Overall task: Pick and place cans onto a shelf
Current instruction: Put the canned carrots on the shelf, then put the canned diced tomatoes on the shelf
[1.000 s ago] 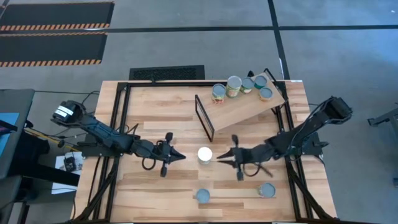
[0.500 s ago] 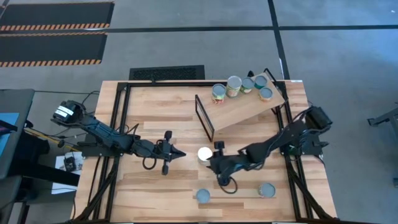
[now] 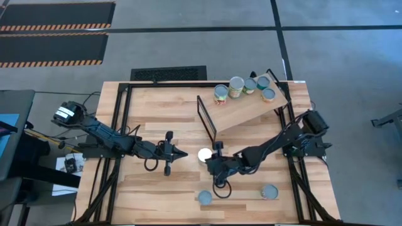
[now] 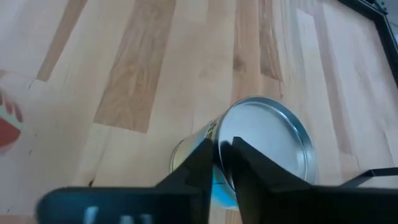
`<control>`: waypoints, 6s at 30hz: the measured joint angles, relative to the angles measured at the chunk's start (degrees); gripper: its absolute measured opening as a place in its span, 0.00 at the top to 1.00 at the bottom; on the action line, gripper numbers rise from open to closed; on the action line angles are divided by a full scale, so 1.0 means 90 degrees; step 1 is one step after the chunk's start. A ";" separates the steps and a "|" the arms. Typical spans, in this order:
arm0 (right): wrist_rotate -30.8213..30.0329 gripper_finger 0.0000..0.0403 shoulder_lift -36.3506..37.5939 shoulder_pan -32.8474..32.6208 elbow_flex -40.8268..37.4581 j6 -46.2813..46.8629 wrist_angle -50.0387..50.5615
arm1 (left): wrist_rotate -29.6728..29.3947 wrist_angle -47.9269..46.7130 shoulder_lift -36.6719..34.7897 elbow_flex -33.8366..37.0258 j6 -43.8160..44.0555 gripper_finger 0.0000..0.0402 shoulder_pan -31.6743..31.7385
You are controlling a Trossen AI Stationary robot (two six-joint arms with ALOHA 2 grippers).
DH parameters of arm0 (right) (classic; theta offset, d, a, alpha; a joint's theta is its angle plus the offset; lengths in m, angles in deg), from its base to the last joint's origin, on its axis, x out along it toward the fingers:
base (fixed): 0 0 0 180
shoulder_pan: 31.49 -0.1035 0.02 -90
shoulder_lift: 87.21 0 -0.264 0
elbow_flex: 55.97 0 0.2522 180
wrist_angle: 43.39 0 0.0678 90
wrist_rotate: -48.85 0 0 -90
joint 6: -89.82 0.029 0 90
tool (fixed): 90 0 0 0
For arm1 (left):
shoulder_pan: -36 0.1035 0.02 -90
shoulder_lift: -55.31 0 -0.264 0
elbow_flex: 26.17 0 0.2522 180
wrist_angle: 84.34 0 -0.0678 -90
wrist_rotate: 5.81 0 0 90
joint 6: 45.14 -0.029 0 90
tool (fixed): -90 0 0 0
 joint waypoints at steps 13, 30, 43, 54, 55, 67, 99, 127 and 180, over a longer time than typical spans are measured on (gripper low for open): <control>0.0475 0.98 0.0923 -0.0221 -0.0042 0.0333 0.0750 | 0.0001 -0.0001 0.0000 0.0000 0.0000 1.00 0.0000; -0.0768 0.98 0.3800 -0.0645 -0.0032 0.1709 0.3230 | 0.0007 0.0001 0.0000 -0.0002 -0.0019 1.00 0.0000; -0.0983 0.97 0.4360 0.1644 -0.0030 0.0627 0.4038 | 0.0006 0.0000 0.0000 -0.0002 -0.0022 1.00 0.0000; -0.0245 0.97 0.4311 0.2897 -0.0027 0.0018 0.4001 | 0.0007 0.0000 0.0001 -0.0002 -0.0019 1.00 0.0000; -0.0240 0.97 0.4311 0.2932 -0.0027 -0.0010 0.3999 | 0.0006 0.0000 0.0000 -0.0002 -0.0019 1.00 -0.0001; 0.0090 0.89 0.4311 0.3289 -0.0027 -0.0057 0.3988 | 0.0005 0.0000 0.0000 -0.0005 -0.0019 1.00 0.0000; -0.0264 0.96 0.5270 0.0512 -0.2223 0.0674 0.0882 | 0.0182 -0.0010 0.0002 -0.0005 0.0143 1.00 -0.0008; -0.1275 0.99 0.1509 -0.2576 -0.2198 0.2987 -0.2057 | 0.1286 -0.1368 0.0182 -0.1123 -0.0362 1.00 -0.1046; -0.1222 0.97 0.0991 -0.2234 -0.2203 0.2632 -0.2718 | 0.0801 -0.4161 0.3518 -0.4606 -0.2314 0.99 -0.1251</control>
